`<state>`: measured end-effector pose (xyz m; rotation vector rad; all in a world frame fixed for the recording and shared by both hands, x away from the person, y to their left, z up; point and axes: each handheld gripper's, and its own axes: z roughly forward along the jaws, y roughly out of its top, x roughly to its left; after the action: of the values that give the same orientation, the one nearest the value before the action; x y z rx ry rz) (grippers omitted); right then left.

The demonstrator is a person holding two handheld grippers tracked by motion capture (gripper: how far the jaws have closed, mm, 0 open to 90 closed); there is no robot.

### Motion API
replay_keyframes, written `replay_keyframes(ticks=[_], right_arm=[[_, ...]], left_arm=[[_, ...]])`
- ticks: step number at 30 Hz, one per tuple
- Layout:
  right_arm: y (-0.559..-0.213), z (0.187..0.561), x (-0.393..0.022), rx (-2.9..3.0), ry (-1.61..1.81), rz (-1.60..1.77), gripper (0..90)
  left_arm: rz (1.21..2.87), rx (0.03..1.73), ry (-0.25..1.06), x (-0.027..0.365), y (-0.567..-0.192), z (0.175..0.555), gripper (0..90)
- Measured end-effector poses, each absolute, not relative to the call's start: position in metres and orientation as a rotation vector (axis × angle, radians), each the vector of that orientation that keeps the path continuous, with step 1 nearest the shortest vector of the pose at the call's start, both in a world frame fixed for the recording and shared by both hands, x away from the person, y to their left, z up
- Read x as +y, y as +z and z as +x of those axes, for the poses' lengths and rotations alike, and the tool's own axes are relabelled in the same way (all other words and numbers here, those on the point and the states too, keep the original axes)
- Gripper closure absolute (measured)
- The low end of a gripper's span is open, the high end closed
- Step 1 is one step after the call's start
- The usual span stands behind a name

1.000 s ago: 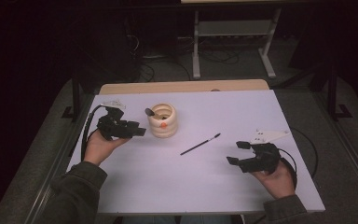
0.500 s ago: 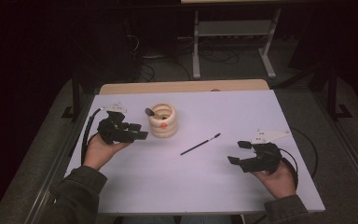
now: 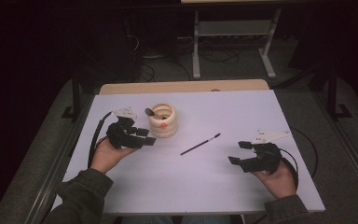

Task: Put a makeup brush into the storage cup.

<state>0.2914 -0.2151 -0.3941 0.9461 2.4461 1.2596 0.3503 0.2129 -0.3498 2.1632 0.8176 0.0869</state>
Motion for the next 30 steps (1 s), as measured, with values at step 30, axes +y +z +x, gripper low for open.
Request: replay_keyframes(ticks=[30], right_arm=[[-0.395, 0.293, -0.213, 2.466, 1.245, 0.919, 28.0]], left_arm=[[2.307, 0.704, 0.062, 0.138, -0.371, 0.363, 52.5]])
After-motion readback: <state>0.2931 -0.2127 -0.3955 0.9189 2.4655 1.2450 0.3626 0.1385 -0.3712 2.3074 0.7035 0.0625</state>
